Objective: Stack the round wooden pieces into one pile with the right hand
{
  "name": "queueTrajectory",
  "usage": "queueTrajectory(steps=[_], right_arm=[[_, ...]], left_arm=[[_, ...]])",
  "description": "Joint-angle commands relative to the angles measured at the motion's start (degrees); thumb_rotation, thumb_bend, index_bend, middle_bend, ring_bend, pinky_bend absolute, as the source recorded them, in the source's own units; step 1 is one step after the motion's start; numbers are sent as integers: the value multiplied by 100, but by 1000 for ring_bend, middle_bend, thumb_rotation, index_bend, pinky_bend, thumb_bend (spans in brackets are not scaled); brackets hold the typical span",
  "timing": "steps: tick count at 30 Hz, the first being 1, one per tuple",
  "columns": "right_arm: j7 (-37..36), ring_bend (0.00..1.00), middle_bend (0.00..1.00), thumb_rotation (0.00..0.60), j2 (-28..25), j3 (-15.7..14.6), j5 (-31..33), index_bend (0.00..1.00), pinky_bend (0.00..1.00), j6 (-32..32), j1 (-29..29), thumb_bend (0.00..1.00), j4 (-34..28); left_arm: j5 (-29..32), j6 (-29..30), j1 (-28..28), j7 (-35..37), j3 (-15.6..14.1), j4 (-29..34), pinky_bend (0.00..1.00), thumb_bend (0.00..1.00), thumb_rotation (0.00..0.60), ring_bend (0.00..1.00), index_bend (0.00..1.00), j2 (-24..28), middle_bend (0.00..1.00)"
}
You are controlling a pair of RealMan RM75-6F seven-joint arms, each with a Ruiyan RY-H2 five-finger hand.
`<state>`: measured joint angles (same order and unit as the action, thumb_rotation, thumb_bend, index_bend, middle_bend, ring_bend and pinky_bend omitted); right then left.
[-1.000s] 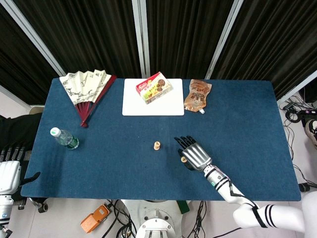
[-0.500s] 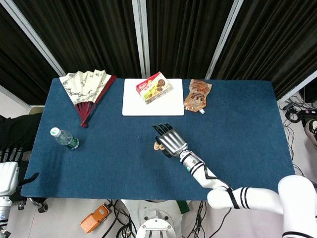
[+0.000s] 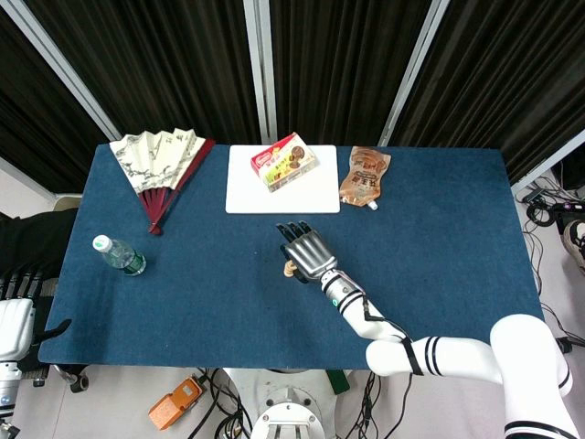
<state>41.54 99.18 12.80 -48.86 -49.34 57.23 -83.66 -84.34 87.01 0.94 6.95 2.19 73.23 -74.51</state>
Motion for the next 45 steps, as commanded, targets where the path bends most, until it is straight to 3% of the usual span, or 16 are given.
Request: queueTrajectory(steps=[1,39,41,45], right_arm=[[-15,147,110,600,9,-27,18,512,168,-16,29,502,19],[-250,147,110,600,-225,-318,-202,445,162,-420,86,501,-259],[-263,147,110,600,-328,-355,-305,424,162,-565,5,501,-391],[-416,142,110,600,-835,-538,-723,246,162,-1156,-418,501,-891]], left_arm=[[0,-1,3,3,3,-3,0,0,600,61,114,-3,86],[-3,-25,27,23,24,-38,0,0,600,62,114,-19,86],[-1,-25,27,30,26,-43,0,0,600,62,114,-21,86],[-6,-33,40,74,33,-83,0,0,600,62,114,-39,86]])
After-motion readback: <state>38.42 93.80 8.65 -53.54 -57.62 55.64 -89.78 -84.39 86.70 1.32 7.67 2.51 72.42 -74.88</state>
